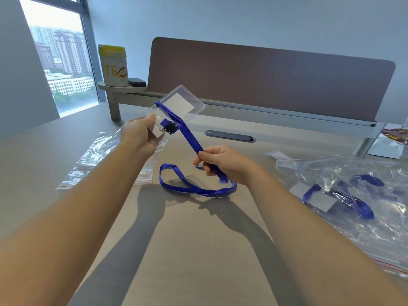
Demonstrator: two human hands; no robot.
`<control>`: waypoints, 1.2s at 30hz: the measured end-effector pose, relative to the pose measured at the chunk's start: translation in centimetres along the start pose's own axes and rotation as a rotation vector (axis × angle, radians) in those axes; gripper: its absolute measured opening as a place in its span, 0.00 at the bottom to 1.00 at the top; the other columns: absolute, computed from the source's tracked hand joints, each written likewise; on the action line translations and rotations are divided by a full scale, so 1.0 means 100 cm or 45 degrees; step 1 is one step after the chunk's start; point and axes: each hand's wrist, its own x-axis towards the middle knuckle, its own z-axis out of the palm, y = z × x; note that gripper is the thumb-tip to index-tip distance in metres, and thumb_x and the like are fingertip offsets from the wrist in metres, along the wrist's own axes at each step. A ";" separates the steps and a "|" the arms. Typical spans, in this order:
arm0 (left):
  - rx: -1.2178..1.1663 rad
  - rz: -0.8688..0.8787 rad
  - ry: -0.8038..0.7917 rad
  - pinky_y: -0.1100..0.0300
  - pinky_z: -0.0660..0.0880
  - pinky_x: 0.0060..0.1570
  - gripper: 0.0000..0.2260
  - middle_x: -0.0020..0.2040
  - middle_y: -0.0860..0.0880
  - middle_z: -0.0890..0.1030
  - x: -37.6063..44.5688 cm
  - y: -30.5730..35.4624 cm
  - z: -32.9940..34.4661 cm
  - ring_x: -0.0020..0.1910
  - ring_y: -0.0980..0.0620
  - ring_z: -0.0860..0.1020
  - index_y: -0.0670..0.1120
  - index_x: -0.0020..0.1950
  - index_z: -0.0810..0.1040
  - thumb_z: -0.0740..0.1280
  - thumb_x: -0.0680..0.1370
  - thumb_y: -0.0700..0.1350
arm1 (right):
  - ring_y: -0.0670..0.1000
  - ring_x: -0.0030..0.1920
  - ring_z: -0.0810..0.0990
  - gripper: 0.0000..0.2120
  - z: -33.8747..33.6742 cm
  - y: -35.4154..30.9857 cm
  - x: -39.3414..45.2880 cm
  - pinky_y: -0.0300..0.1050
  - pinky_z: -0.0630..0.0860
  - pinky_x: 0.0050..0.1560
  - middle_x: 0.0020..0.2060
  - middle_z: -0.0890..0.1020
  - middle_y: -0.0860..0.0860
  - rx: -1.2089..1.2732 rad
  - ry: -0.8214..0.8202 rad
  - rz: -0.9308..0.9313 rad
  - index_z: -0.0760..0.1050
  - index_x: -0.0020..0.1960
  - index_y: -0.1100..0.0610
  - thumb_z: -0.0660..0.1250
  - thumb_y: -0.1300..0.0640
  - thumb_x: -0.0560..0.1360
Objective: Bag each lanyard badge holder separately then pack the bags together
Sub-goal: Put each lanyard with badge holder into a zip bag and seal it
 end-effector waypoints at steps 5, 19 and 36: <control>0.430 -0.074 -0.438 0.63 0.80 0.28 0.05 0.39 0.49 0.75 -0.006 0.006 -0.013 0.35 0.56 0.80 0.47 0.44 0.71 0.59 0.79 0.41 | 0.45 0.31 0.69 0.14 -0.010 0.013 -0.001 0.37 0.67 0.39 0.30 0.74 0.48 -0.131 0.097 0.052 0.75 0.37 0.57 0.58 0.57 0.78; 1.687 0.037 -0.654 0.59 0.76 0.35 0.09 0.43 0.45 0.75 -0.002 -0.003 -0.006 0.41 0.47 0.75 0.47 0.39 0.69 0.67 0.75 0.38 | 0.53 0.36 0.75 0.08 -0.010 0.000 0.012 0.46 0.74 0.41 0.30 0.74 0.51 -0.564 0.562 -0.131 0.77 0.45 0.62 0.66 0.57 0.74; 0.373 -0.062 0.050 0.58 0.79 0.38 0.08 0.39 0.44 0.77 -0.003 -0.020 0.010 0.36 0.50 0.78 0.43 0.37 0.71 0.67 0.74 0.36 | 0.54 0.59 0.72 0.14 0.019 -0.018 0.005 0.40 0.69 0.55 0.59 0.77 0.57 -0.877 0.689 -0.641 0.74 0.61 0.63 0.59 0.63 0.77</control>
